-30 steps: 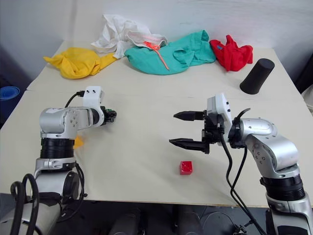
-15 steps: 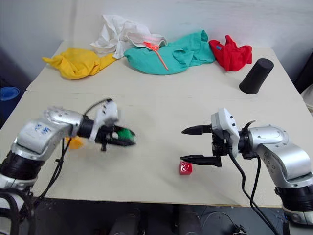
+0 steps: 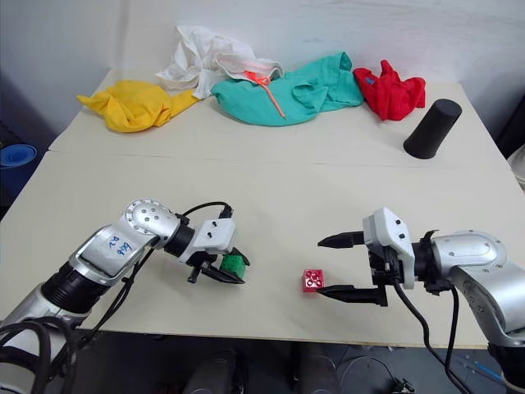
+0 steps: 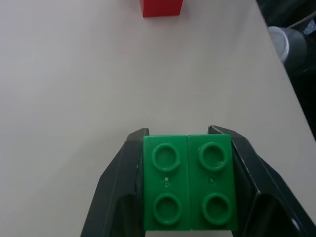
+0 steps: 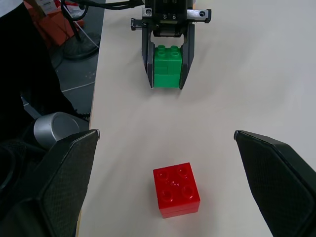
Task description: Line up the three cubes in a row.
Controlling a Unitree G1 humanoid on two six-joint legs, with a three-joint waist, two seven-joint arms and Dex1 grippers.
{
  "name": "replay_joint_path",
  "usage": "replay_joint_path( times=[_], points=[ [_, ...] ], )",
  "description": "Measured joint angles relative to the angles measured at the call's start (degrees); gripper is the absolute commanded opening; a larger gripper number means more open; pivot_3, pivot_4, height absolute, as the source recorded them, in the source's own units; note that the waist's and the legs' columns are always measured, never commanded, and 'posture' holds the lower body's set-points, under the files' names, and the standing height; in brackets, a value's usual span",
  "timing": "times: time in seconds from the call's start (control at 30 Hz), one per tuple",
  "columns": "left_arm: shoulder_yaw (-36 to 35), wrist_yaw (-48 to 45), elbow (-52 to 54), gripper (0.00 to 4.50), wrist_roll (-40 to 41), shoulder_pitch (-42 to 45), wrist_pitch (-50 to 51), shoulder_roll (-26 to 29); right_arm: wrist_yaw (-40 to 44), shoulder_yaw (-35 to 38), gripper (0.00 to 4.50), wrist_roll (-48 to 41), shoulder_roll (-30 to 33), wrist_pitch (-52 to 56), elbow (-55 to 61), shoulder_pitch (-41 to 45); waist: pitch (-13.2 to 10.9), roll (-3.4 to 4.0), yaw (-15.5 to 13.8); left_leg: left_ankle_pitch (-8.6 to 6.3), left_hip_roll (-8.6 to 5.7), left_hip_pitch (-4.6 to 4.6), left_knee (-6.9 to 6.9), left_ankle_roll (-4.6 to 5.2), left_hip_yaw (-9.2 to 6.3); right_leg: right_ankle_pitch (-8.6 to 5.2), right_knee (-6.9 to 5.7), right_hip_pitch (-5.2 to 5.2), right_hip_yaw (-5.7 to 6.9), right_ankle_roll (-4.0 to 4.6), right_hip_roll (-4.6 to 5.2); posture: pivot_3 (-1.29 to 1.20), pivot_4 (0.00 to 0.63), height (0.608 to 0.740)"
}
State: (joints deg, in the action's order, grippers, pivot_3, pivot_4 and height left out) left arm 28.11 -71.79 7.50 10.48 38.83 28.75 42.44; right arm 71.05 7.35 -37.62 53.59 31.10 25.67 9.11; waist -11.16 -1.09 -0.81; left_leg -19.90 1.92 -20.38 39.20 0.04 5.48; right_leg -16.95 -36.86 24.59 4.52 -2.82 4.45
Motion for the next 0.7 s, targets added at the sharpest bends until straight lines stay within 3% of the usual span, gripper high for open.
replay_joint_path(
  times=[0.17, 0.5, 0.7],
  points=[
    [0.00, -0.12, -0.95, 1.51, -1.20, 0.63, 1.68, -1.75, -0.54, -0.18, 4.50, 0.47, -0.04, -0.78, -0.01, 0.17, 0.00, 0.00, -0.31, 0.00, -0.01, -0.01, 0.00, 0.01, -0.01, 0.00, 0.01, 0.00, 0.00, -0.01, 0.01, 0.00, 0.150, 0.740],
    [1.74, -1.45, 2.61, 1.51, -3.34, -0.47, 6.40, 0.02, -1.85, -1.75, 4.50, 1.10, -1.61, -1.93, -0.97, 1.91, 0.00, 0.00, -0.46, 0.01, -0.02, -0.01, 0.00, 0.03, -0.03, 0.01, 0.02, -0.01, 0.00, -0.01, 0.03, 0.00, 0.150, 0.740],
    [1.64, 0.97, 3.11, 3.34, -4.56, -0.71, 8.02, -1.64, -1.77, -2.51, 4.50, 1.18, -1.63, -2.23, -1.37, 2.83, 0.00, 0.00, -0.52, 0.02, -0.04, 0.00, 0.02, 0.06, -0.03, 0.02, 0.02, -0.04, 0.00, -0.03, 0.06, 0.00, 0.150, 0.740]
  ],
)
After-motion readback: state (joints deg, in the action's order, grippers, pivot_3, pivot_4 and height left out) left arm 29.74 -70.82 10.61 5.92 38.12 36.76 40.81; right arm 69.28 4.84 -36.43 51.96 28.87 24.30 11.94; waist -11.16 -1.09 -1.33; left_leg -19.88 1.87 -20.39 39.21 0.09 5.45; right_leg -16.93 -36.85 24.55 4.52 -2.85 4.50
